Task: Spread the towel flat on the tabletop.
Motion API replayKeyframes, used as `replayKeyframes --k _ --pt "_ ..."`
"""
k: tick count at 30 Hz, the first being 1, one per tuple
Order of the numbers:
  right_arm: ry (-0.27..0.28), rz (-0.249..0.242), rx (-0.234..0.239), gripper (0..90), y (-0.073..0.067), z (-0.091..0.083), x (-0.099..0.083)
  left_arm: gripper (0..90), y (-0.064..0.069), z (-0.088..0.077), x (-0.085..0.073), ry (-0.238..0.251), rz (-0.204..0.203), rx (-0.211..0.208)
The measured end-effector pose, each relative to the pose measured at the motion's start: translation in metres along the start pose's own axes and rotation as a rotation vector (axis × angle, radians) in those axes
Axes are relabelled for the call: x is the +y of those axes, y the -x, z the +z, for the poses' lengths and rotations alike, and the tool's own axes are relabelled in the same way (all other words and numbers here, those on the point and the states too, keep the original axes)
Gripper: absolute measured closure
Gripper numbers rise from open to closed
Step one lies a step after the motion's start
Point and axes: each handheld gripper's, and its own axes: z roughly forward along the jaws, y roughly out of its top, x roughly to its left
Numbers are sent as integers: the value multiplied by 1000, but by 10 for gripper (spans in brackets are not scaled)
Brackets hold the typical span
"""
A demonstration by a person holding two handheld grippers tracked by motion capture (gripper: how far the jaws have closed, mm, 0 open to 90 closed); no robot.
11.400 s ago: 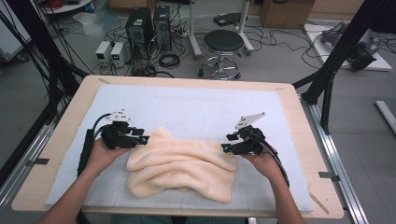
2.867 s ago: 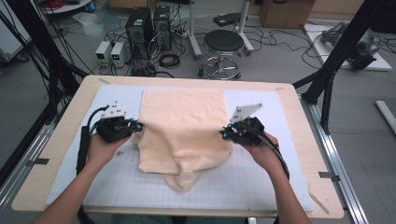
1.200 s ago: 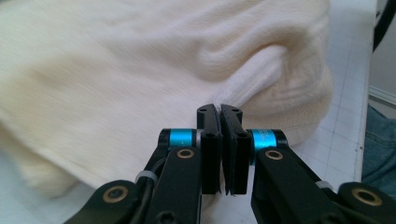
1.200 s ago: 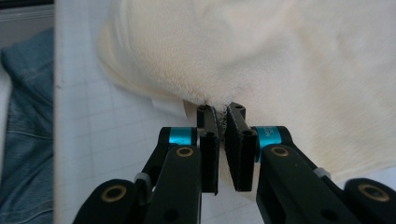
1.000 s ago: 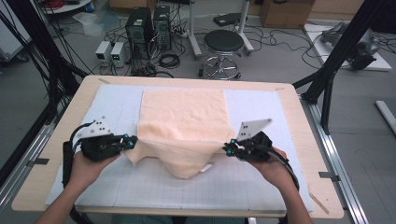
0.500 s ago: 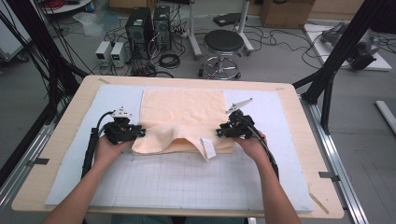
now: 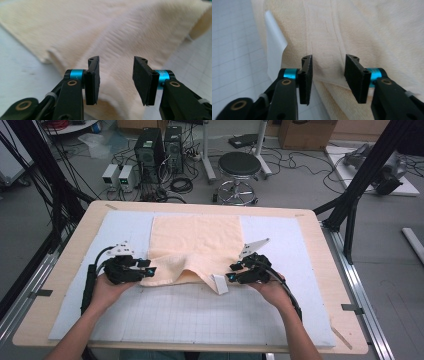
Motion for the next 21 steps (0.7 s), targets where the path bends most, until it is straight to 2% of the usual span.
replayKeyframes --k 2,4,6,8,10,13,15,17,21 --pt "-16 4 -3 542 -1 11 2 554 -1 12 -1 -42 9 -17" --pt "-32 12 -14 564 -1 21 3 569 -1 19 -2 -48 14 -7" --pt "-39 23 -17 622 0 29 3 624 -2 23 -2 -39 17 2" --pt "-18 48 -6 714 4 30 2 704 -1 24 -2 -40 26 13" --pt "-15 45 -2 777 5 29 2 749 -1 23 -2 -42 34 21" --pt "-20 19 -4 803 3 25 4 828 1 20 -1 -39 41 24" --pt "-7 4 -1 804 1 17 5 846 3 14 0 -34 41 18" --pt "12 -10 2 804 -1 10 6 849 7 5 2 -17 60 12" --pt "81 -33 -11 804 -7 -12 10 848 10 -16 5 58 44 -5"
